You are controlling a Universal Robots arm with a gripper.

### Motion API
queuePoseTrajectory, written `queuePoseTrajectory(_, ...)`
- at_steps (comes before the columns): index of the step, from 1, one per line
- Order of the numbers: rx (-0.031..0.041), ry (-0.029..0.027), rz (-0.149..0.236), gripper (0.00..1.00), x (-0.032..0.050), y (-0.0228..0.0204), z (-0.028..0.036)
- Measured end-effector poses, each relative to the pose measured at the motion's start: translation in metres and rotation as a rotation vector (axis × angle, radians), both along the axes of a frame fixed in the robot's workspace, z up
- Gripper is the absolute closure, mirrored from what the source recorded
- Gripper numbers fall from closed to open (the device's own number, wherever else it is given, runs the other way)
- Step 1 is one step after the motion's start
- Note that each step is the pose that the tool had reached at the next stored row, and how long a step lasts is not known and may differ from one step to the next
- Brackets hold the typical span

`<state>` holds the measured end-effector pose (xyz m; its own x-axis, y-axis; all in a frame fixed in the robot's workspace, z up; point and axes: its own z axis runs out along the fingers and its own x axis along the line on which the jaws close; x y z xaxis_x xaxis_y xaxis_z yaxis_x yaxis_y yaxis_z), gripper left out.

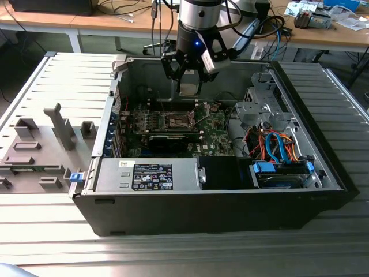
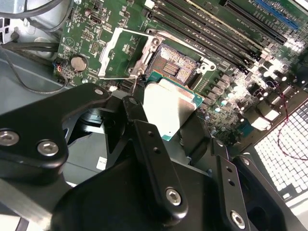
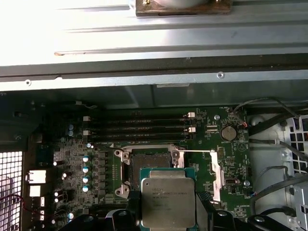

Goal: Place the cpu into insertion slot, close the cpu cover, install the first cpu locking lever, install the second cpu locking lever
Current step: 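Place the cpu into insertion slot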

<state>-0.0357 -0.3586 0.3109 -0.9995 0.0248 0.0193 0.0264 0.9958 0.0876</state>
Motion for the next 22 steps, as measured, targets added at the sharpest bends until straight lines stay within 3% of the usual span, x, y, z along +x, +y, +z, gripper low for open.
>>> queuePoseTrajectory(2,-0.0036,0.0000,-0.003,0.46,0.0000,0.0000,-0.0075)
queuePoseTrajectory(6,-0.0037,0.0000,-0.004,0.46,0.0000,0.0000,-0.0075)
queuePoseTrajectory(8,-0.0038,0.0000,-0.024,0.46,0.0000,0.0000,-0.0104)
queuePoseTrajectory(22,-0.0082,-0.0001,-0.036,0.46,0.0000,0.0000,-0.0105)
